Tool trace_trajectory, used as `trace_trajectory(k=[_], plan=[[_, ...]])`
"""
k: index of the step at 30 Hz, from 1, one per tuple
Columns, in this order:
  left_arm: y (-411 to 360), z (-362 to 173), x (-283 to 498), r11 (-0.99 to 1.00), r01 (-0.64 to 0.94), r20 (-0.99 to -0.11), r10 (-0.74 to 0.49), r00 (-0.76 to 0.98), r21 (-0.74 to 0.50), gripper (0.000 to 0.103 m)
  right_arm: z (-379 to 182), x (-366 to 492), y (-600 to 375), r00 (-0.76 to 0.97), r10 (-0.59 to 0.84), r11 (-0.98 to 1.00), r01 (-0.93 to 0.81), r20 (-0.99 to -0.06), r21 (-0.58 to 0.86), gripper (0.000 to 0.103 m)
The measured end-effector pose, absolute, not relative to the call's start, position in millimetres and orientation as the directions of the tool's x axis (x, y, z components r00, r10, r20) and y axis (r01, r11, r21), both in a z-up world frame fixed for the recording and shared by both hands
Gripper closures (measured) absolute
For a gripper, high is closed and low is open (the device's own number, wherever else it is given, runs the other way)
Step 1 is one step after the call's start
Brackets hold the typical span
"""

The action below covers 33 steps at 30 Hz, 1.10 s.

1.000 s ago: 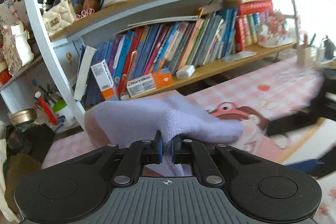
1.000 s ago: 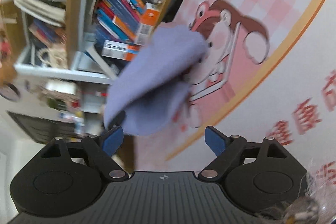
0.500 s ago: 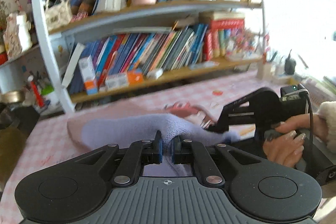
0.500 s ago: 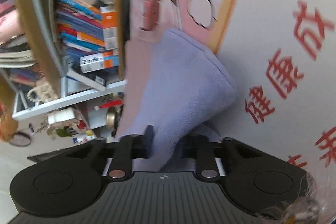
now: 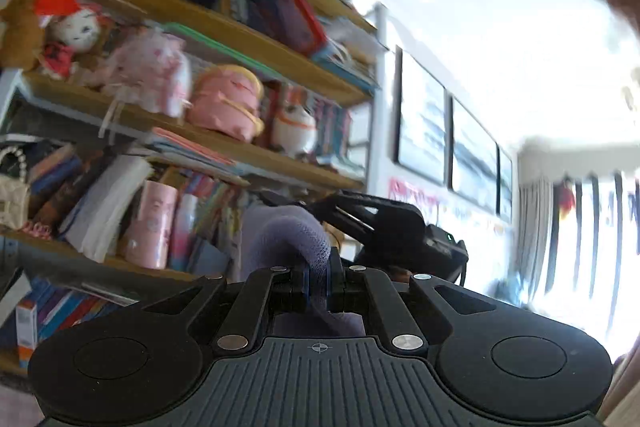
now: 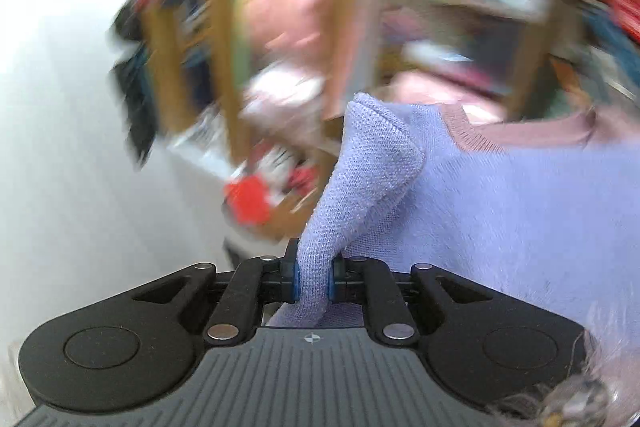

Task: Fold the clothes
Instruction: 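Lift the sweater with both grippers and shake it open in the air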

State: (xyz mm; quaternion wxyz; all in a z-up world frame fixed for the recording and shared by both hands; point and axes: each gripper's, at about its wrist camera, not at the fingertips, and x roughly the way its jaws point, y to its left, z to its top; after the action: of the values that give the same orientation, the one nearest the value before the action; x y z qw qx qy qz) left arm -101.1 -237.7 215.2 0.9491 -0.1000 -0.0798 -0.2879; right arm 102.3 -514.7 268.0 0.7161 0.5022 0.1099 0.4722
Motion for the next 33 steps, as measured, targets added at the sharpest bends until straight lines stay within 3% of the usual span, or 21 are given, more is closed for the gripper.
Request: trace_trajectory(k=[3, 5, 9, 13, 21, 28, 31, 33], plan=[[-218, 192, -83, 0.847, 0.489, 0.105, -0.478, 0.872, -0.209, 0.097, 284, 120, -481, 0.518, 0.844, 0.204, -0.551, 0.140, 0.809, 0.092], [-202, 158, -65, 0.869, 0.414, -0.046, -0.442, 0.896, -0.272, 0.097, 261, 134, -457, 0.523, 0.852, 0.321, -0.480, -0.027, 0.816, 0.092], [-172, 60, -26, 0.934, 0.192, -0.414, -0.309, 0.856, -0.300, 0.097, 154, 169, -410, 0.480, 0.787, 0.524, -0.188, -0.388, 0.831, 0.092], [-152, 22, -16, 0.945, 0.109, -0.522, -0.263, 0.811, -0.308, 0.097, 86, 182, -378, 0.415, 0.732, 0.618, -0.072, -0.540, 0.783, 0.092], [-115, 9, 8, 0.950, 0.055, -0.580, -0.233, 0.780, -0.308, 0.097, 98, 191, -297, 0.419, 0.725, 0.677, -0.284, -0.547, 0.679, 0.092], [-95, -16, 19, 0.943, -0.016, -0.642, -0.214, 0.737, -0.333, 0.097, 64, 201, -265, 0.362, 0.710, 0.700, -0.277, -0.603, 0.658, 0.090], [-90, -22, 19, 0.942, -0.038, -0.653, -0.203, 0.729, -0.334, 0.097, 59, 194, -278, 0.355, 0.725, 0.684, -0.267, -0.590, 0.679, 0.083], [-88, -23, 20, 0.943, -0.054, -0.658, -0.187, 0.729, -0.328, 0.097, 61, 184, -292, 0.350, 0.739, 0.667, -0.267, -0.575, 0.695, 0.073]])
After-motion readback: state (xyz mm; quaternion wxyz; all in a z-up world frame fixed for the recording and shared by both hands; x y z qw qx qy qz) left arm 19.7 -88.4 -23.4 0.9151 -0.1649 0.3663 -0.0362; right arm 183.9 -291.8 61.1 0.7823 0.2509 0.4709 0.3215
